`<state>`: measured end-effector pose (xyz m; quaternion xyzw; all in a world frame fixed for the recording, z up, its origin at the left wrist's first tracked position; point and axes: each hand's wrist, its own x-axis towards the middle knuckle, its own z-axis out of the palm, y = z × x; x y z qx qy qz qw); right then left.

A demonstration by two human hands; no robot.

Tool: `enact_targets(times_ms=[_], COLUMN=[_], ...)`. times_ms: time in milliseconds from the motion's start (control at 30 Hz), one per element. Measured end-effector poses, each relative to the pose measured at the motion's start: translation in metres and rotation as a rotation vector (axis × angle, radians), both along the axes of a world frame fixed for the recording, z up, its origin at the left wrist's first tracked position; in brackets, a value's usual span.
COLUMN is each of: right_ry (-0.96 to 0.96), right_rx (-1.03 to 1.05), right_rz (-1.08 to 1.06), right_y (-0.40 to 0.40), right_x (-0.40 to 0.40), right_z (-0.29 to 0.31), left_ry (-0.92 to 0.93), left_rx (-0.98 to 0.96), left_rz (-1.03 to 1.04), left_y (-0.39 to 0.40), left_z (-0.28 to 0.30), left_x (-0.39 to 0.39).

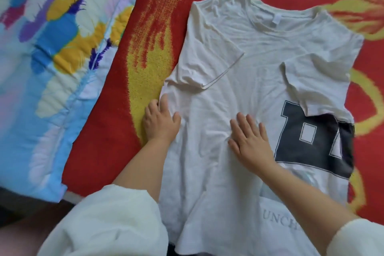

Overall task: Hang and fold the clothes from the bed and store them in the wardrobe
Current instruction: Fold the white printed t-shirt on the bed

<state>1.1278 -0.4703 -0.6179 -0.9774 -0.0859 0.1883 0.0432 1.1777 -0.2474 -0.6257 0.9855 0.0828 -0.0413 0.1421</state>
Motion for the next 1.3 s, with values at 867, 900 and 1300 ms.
enact_targets(times_ms=[867,900,1300], right_ry=[0.094,0.131,-0.02], right_rx=[0.465,0.483,1.229], right_rz=[-1.7,-1.736,-2.038], right_y=[-0.119,-0.115,-0.113], right_x=[-0.295,-0.306,-0.295], right_z=[0.051,0.054,0.154], left_ry=[0.264,0.242,0.091], left_rx=[-1.057,-1.035,-1.61], left_rz=[1.034,1.062,1.235], left_y=[0.066,0.069,0.061], left_z=[0.052,0.058,0.172], left_x=[-0.252,-0.258,-0.252])
